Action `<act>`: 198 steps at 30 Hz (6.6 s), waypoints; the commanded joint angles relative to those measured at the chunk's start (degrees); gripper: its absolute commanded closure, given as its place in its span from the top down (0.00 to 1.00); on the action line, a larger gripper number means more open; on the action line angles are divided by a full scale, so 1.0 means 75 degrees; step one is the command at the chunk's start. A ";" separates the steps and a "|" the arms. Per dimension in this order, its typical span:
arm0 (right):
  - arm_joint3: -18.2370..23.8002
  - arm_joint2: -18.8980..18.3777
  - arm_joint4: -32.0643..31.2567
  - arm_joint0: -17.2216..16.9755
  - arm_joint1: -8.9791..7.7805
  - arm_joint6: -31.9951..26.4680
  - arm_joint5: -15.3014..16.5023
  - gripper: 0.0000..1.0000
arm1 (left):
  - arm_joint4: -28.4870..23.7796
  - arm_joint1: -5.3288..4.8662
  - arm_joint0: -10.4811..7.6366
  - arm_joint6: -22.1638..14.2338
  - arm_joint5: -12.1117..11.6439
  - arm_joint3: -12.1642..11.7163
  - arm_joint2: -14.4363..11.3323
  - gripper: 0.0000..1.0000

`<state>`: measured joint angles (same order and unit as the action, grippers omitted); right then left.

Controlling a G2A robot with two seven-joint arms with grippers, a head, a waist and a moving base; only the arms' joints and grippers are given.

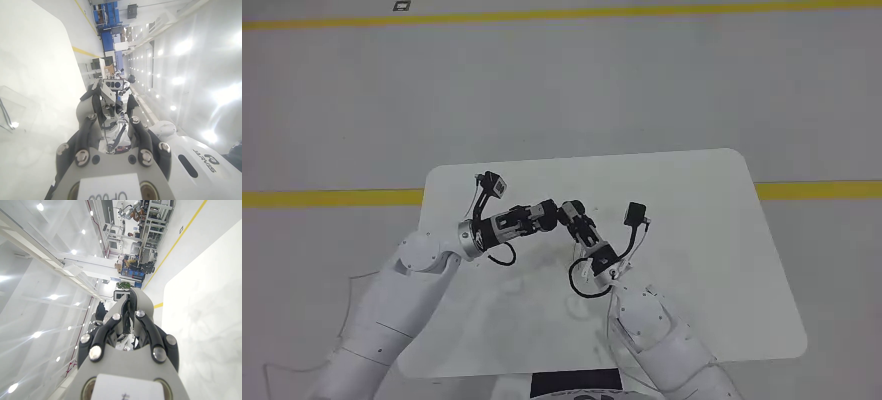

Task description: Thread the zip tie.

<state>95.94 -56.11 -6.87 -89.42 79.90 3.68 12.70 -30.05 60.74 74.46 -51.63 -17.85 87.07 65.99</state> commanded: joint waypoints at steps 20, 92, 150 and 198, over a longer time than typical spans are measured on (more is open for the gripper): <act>0.0062 -0.0078 -0.0646 -0.0104 -0.0011 0.0046 0.0419 0.00 | -0.0028 -0.0034 -0.0013 0.0064 0.0202 0.0003 -0.0061 0.19; -0.0395 -0.1033 0.3464 0.0211 -0.0406 -0.6067 0.0633 1.00 | -0.0823 -0.1001 -0.0468 -0.3735 -0.0217 -0.0829 -0.0007 0.00; -0.1112 -0.0477 0.4446 0.0642 -0.0655 -0.7417 0.0671 0.13 | -0.1815 -0.1177 -0.0359 -0.3735 -0.0021 -0.0797 -0.0580 0.00; -0.1237 -0.0220 0.4603 0.0790 -0.0825 -0.7094 0.0786 0.00 | -0.1792 -0.1169 -0.0341 -0.3575 0.0008 -0.0743 -0.0602 1.00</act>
<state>86.67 -57.72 27.59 -83.48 73.74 -49.54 18.59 -43.63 51.93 71.80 -79.48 -17.95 81.21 61.60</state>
